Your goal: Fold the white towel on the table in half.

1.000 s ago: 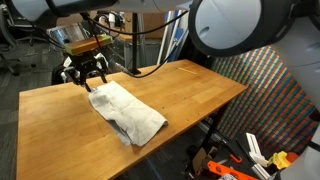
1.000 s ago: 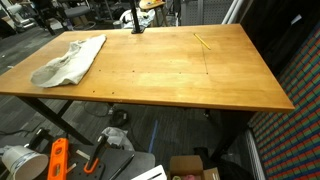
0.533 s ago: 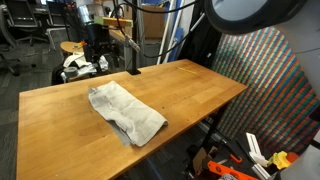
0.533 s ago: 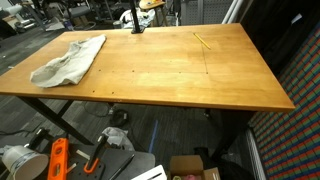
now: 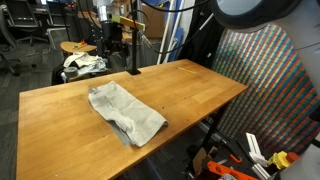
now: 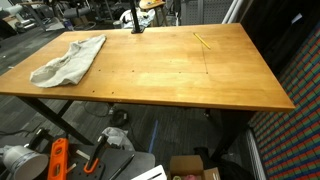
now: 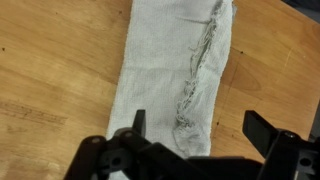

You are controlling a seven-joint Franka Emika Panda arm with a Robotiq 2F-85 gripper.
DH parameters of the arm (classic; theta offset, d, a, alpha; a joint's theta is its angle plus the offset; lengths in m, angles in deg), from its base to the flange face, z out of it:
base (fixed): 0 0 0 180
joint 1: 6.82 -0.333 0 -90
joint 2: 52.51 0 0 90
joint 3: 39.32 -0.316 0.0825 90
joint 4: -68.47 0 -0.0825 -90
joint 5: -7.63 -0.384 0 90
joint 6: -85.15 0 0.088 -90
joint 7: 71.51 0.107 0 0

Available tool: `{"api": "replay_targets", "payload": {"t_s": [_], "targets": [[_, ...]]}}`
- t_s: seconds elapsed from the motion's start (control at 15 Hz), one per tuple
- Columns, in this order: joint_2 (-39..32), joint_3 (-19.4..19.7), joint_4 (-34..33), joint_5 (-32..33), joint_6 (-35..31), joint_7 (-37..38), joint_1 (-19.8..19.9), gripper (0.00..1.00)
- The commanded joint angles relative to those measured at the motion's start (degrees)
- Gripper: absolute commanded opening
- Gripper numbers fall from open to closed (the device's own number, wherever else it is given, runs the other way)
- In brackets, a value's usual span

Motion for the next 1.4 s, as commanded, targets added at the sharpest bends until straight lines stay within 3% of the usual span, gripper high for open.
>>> {"api": "replay_targets", "payload": {"t_s": [0.0, 0.33, 0.6, 0.87, 1.07, 1.33], "targets": [[0.00, 0.00, 0.36, 0.00, -0.41, 0.24, 0.03, 1.00], [0.04, 0.00, 0.74, 0.00, -0.99, 0.72, 0.00, 1.00], [-3.19, -0.55, -2.46, -5.87, -11.02, 6.76, 0.74, 1.00], [-7.51, 0.64, -6.53, -4.74, -19.18, 11.27, -0.99, 1.00], [-10.92, 2.99, -10.67, -2.59, -21.11, 15.29, -3.04, 1.00], [-13.82, 5.31, -13.43, 1.27, -18.08, 16.85, -4.95, 1.00]]}}
